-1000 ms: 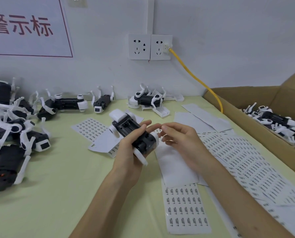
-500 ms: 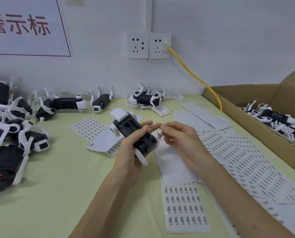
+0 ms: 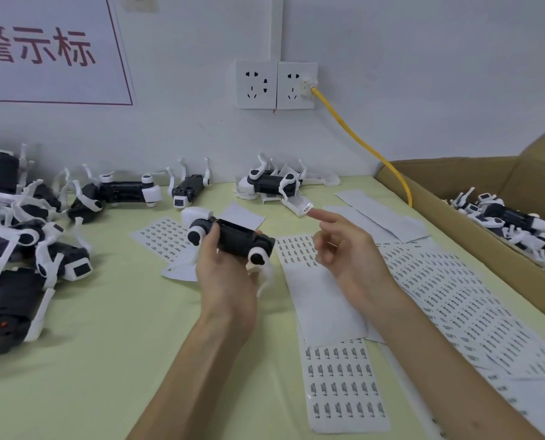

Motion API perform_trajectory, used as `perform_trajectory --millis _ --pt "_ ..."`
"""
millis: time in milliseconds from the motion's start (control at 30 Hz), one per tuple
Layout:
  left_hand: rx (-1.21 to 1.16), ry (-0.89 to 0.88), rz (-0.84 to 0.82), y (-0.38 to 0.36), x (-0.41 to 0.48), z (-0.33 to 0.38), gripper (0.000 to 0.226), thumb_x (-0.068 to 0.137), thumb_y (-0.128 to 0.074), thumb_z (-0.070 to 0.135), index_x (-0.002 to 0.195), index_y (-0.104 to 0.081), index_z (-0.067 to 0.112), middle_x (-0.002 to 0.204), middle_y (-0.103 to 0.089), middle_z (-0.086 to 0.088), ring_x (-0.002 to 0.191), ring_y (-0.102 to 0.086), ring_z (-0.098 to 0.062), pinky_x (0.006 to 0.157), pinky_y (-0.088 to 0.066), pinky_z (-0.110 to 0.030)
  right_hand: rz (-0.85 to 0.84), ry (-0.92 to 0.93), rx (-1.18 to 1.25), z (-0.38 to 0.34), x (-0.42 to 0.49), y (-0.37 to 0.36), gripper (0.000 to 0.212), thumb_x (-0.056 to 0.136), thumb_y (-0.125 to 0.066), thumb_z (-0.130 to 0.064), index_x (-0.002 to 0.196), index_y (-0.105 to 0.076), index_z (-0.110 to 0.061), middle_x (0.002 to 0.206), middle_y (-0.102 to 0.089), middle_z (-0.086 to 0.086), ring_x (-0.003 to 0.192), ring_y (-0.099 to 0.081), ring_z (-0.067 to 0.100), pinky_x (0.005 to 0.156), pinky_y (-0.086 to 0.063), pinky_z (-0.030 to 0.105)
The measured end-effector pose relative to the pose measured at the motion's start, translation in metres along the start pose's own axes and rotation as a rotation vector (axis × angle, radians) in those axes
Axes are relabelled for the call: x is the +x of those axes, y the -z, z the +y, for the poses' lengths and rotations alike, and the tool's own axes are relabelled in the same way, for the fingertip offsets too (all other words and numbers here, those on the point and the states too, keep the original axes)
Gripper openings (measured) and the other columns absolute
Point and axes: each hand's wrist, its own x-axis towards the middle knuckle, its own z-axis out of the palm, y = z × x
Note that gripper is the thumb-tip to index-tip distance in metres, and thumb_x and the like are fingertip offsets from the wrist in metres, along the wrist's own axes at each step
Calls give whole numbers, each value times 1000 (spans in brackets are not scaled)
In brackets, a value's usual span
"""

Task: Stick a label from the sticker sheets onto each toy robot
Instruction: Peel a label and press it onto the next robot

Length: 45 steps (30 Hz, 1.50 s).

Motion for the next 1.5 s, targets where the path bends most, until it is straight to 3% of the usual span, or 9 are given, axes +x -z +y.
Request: perform_trajectory --millis 100,267,400,633,700,833,1200,1333,1500 --pt "57 -39 22 0 0 0 46 106 -41 48 129 -67 18 129 -69 -2 127 -59 -22 69 -38 -26 -39 -49 31 0 -1 -2 30 96 -50 -12 105 -78 -18 62 -53 1 50 -35 12 61 -33 27" --pt "163 -183 -63 -4 -2 -3 30 98 -62 36 74 -79 33 89 -73 5 86 -60 -16 82 -42 -33 -86 -69 58 0 -5 -6 34 94 -50 -13 99 -82 -23 60 -48 1 51 -32 12 61 -29 28" --pt "35 -127 -130 0 0 -5 14 83 -69 41 81 -79 31 89 -74 7 85 -71 -11 92 -46 -31 -237 -50 225 -6 -11 -9 39 83 -54 -17 114 -78 -20 55 -41 0 50 -27 12 48 -26 23" --pt "-91 -50 -182 2 -2 -3 43 80 -74 37 116 -62 18 106 -74 4 118 -70 -16 119 -38 -44 -575 -131 210 7 -29 -30 59 80 -50 -14 135 -65 -28 50 -41 -1 51 -15 14 42 -20 22" --pt "-88 4 -242 2 -5 -1 41 85 -70 40 115 -63 13 105 -76 0 116 -72 -17 109 -49 -40 -574 -170 149 15 -32 -37 59 81 -50 -14 134 -66 -33 51 -43 0 49 -13 14 41 -17 24" --pt "-71 117 -251 -2 -9 1 51 82 -69 51 117 -61 14 106 -75 -2 95 -78 -17 61 -62 -39 -577 -204 148 25 -34 -42 58 81 -51 -14 132 -66 -37 54 -47 0 42 -19 10 36 -25 18" --pt "-33 92 -296 -1 -10 0 24 85 -72 33 102 -69 16 125 -74 -6 106 -75 -13 72 -63 -34 -565 -237 298 27 -33 -40 58 82 -53 -15 137 -64 -31 57 -47 0 46 -15 12 38 -25 18" --pt "-30 64 -288 -3 -12 -1 16 87 -69 31 78 -81 25 118 -77 -3 108 -74 -11 72 -62 -32 -541 -242 315 28 -33 -41 60 78 -55 -16 136 -65 -28 57 -47 0 46 -16 12 41 -20 21" --pt "-38 -4 -231 -3 -9 -3 29 88 -70 29 115 -64 22 136 -69 -9 115 -71 -9 82 -63 -33 -535 -261 326 28 -32 -41 60 79 -52 -13 137 -64 -29 56 -46 1 42 -22 9 39 -23 20"
